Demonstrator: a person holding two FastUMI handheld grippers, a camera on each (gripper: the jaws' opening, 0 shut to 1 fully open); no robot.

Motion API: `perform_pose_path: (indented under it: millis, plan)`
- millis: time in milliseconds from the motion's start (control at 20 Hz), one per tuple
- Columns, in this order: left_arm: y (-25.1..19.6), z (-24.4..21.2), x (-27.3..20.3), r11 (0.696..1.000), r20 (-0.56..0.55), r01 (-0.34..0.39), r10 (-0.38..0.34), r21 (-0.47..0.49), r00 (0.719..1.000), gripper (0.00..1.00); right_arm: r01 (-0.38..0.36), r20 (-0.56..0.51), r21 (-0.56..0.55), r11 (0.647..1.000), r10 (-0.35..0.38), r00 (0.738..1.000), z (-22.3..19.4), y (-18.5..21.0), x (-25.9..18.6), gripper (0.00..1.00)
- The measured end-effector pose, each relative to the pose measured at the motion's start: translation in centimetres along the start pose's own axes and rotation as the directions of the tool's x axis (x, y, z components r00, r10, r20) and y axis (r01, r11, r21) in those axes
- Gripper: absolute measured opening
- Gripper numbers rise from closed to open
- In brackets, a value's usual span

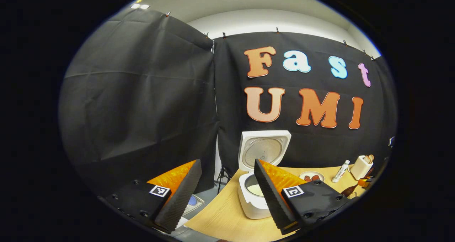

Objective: Close the left gripper, press the button to open the rice cooker; take a wooden spoon from the chopstick holder with the right hand, scoop a spoonful of rice and pour it into the rice cooker, then put the wooden spoon back into the chopstick holder.

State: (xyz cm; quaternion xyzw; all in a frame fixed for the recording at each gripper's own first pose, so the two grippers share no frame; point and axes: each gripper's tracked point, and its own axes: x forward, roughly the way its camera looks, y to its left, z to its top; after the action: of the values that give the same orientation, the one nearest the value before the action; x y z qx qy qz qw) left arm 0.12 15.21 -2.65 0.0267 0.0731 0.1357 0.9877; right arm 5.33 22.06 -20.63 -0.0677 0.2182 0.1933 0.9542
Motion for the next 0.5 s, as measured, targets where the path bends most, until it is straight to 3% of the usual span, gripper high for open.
perform_pose_path:
  millis: [250, 500]
  plan:
    - [0.4, -1.0, 0.7, 1.000, -0.024, -0.007, 0.007, 0.012, 1.000, 1.00, -0.028, -0.047, -0.180, 0.983, 0.020, 0.999, -2.9, 1.6, 2.6, 0.01]
    - [0.0, -1.6, 1.1, 0.999, -0.039, -0.002, 0.003, 0.045, 0.999, 1.00, -0.058, -0.112, -0.258, 0.964, 0.030, 0.993, -6.2, 2.3, 4.4, 0.01]
